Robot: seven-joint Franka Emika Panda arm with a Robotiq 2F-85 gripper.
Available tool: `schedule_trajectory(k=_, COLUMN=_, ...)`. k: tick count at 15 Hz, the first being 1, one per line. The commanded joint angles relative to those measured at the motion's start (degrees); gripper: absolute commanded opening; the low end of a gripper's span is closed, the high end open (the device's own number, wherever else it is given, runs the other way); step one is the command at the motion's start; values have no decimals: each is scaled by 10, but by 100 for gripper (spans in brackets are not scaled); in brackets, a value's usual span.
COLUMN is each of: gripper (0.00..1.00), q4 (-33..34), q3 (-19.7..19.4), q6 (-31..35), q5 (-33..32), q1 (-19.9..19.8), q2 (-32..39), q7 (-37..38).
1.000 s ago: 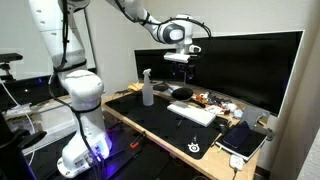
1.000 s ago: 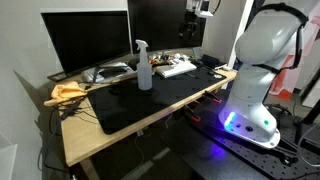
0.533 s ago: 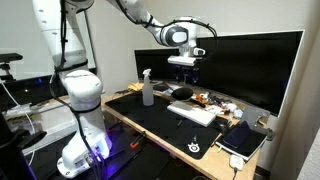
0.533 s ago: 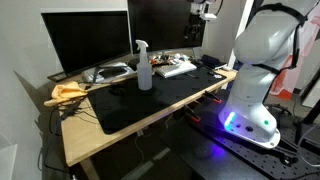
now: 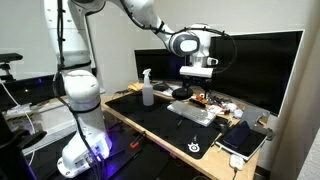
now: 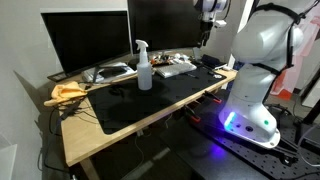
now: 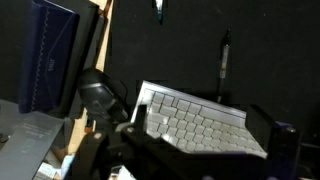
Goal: Put the mouse and the small thing that is next to it on the right side of the spray bottle
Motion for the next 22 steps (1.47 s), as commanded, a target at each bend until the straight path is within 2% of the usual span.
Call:
schedule_trajectory(k=1, gripper=100, q4=56, q3=6, q6=-2, q5=31, q1=-30, q2=70, q7=-69)
schedule_trajectory(k=4, gripper=100, q4=112, q3=22, q6=-18, q5=48, q1=-48, q2=119, q7=-82)
schedule_trajectory(k=9, gripper=100, q4=200, q3=46, q6=-39, q5=22, q1=-65, q2=182, q7=-45)
schedule_trajectory(k=10, gripper=100, q4=161, q3=50, q6=-11, q5=22, q1=-69, q2=161, q7=-55)
schedule_trajectory(k=14, gripper=100, q4=190, q3=56, q6=-19, q5=20, q1=-72, q2=183, q7=-53)
schedule_trajectory(k=15, gripper=100, q4=182, q3=58, q6=3, q5=19, q1=-72, q2=182, q7=-60)
schedule_trajectory(k=22, gripper=100, q4=194, q3=80, q6=39, q5=18, q1=-100, q2=221, q7=-123)
